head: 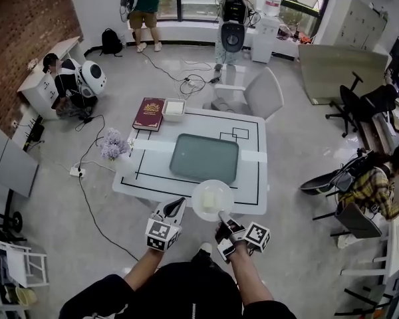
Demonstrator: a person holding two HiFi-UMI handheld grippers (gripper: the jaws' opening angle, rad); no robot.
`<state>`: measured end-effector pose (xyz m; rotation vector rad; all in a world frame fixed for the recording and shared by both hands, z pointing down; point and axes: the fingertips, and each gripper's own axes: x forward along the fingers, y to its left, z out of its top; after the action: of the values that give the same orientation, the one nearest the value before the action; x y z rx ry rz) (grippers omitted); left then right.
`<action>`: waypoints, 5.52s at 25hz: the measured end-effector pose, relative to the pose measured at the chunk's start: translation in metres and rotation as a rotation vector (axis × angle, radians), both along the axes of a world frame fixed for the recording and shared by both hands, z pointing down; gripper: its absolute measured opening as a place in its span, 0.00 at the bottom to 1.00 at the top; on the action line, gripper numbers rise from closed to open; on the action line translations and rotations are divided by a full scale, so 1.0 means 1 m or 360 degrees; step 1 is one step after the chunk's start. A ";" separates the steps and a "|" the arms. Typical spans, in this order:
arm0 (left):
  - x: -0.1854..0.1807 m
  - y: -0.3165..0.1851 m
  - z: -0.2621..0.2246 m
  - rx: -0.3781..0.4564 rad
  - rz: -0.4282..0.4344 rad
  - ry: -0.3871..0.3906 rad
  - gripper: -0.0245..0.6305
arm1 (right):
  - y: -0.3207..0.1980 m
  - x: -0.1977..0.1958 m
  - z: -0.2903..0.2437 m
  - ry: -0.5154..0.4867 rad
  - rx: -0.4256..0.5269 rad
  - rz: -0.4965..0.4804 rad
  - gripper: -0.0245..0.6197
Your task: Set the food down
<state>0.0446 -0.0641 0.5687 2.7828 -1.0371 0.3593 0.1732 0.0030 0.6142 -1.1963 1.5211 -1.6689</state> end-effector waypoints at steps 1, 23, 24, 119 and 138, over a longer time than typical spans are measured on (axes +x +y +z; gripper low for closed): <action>0.004 -0.005 0.001 -0.0002 -0.0005 -0.0005 0.05 | -0.006 0.003 0.001 -0.0004 0.0000 -0.0009 0.06; 0.004 -0.165 0.010 -0.0040 -0.0039 -0.0024 0.05 | -0.167 -0.001 0.012 -0.0013 -0.0007 -0.0079 0.06; 0.003 -0.175 0.009 -0.0040 -0.0033 -0.0020 0.05 | -0.177 -0.003 0.010 -0.0006 -0.0004 -0.0076 0.06; -0.013 -0.285 0.095 -0.0343 -0.0208 -0.0129 0.05 | -0.303 0.020 0.178 0.0409 -0.0574 -0.0331 0.07; -0.004 -0.287 0.078 -0.0294 -0.0147 -0.0089 0.05 | -0.292 0.049 0.180 0.0838 -0.0698 -0.0396 0.20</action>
<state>0.0403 -0.3515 0.6471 2.5660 -1.0809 0.4961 0.2218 -0.2888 0.7945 -1.8561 1.7100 -2.0314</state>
